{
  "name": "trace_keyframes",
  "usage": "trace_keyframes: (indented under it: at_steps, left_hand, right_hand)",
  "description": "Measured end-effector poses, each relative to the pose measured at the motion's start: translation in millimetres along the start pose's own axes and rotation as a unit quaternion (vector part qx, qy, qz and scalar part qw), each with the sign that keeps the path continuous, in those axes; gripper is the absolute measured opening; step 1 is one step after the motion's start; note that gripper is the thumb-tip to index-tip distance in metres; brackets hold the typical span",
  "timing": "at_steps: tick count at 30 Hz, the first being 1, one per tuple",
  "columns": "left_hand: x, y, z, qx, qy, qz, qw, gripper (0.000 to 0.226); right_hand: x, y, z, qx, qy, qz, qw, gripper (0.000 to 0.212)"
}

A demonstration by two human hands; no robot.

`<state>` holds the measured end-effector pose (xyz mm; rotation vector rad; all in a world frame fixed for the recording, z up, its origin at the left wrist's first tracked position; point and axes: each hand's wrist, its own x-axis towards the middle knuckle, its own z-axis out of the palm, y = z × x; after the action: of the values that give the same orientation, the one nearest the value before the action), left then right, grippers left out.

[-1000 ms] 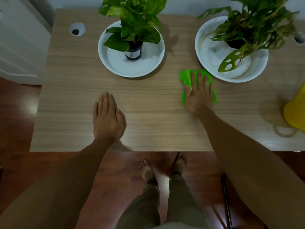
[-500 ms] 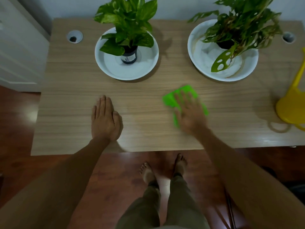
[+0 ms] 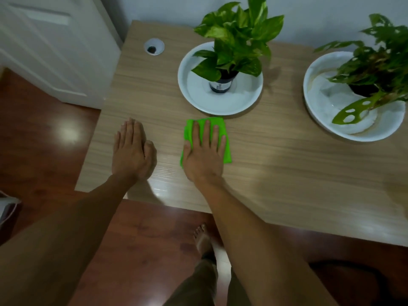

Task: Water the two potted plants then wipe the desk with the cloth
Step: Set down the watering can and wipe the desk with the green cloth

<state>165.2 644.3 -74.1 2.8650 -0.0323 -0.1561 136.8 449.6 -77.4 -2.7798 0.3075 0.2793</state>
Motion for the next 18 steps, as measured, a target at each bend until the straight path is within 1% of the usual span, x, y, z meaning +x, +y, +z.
trace_keyframes:
  at_steps: [4, 8, 13, 18]
  left_hand:
    - [8, -23, -2, 0.012, 0.010, -0.020, 1.000, 0.068]
    - [15, -27, 1, 0.005, 0.018, -0.030, 0.999, 0.067]
    - [16, -28, 3, 0.007, 0.021, -0.034, 0.999, 0.067]
    - [18, -30, 2, 0.009, 0.023, -0.035, 0.999, 0.068]
  right_hand:
    - [29, -39, 8, -0.019, -0.026, -0.075, 0.997, 0.065]
    - [65, -62, 10, -0.040, -0.028, -0.120, 0.992, 0.064]
    - [113, -96, 9, -0.049, -0.030, -0.124, 0.991, 0.064]
    - [165, -127, 4, -0.050, -0.022, -0.101, 0.993, 0.063]
